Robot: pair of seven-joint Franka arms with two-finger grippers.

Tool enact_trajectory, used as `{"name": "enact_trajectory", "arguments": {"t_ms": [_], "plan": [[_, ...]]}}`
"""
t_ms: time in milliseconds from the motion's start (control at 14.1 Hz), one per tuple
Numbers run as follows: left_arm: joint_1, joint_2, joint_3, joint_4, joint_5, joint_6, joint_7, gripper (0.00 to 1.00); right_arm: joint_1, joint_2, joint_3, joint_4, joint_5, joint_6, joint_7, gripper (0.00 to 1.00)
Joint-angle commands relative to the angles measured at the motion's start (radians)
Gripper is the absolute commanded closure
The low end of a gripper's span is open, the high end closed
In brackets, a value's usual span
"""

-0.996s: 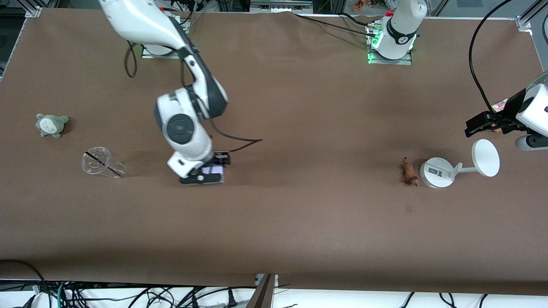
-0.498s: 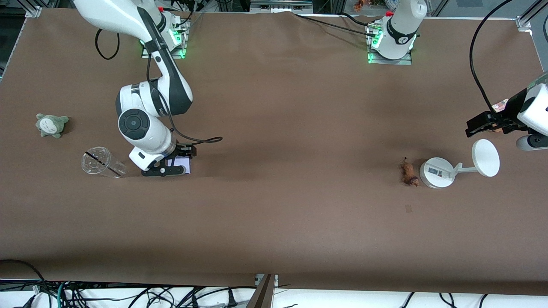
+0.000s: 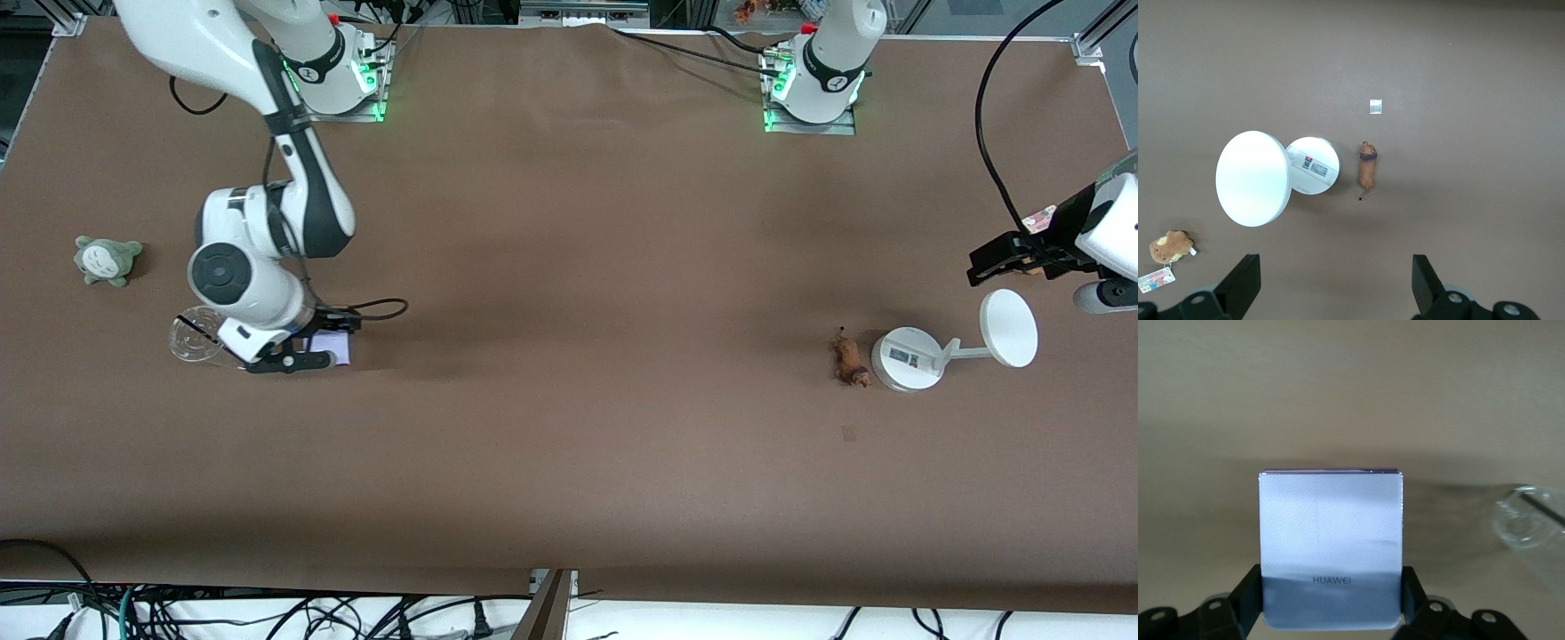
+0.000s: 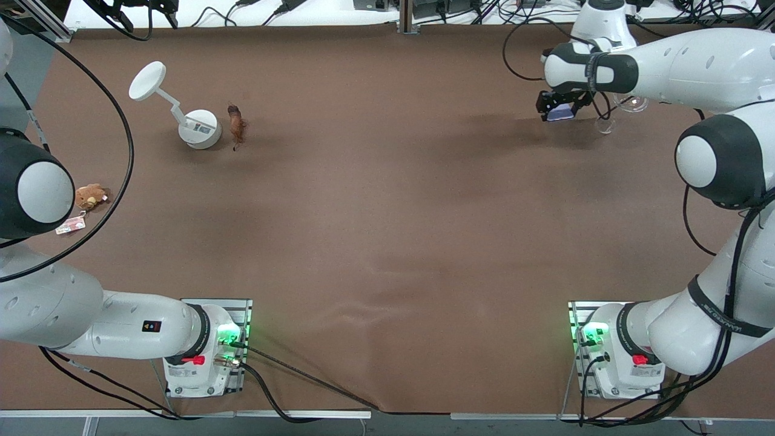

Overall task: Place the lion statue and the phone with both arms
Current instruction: 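Lower the phone beside the clear cup and open the right gripper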

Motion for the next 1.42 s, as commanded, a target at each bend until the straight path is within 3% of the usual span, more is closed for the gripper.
{"name": "enact_trajectory", "arguments": {"t_ms": [0,498,1351], "plan": [[0.012,0.018,-0.008,0.033,-0.020,-0.008,0.012,0.00,-0.048,0.006,0.012,-0.015,0.006,0.025,-0.069,0.73],[0.013,0.018,-0.006,0.033,-0.020,-0.007,0.012,0.00,-0.050,0.067,0.018,-0.015,0.006,0.116,-0.077,0.73],[0.016,0.018,-0.008,0.035,-0.022,-0.007,0.012,0.00,-0.083,0.081,0.018,-0.032,0.006,0.142,-0.109,0.71]]}}
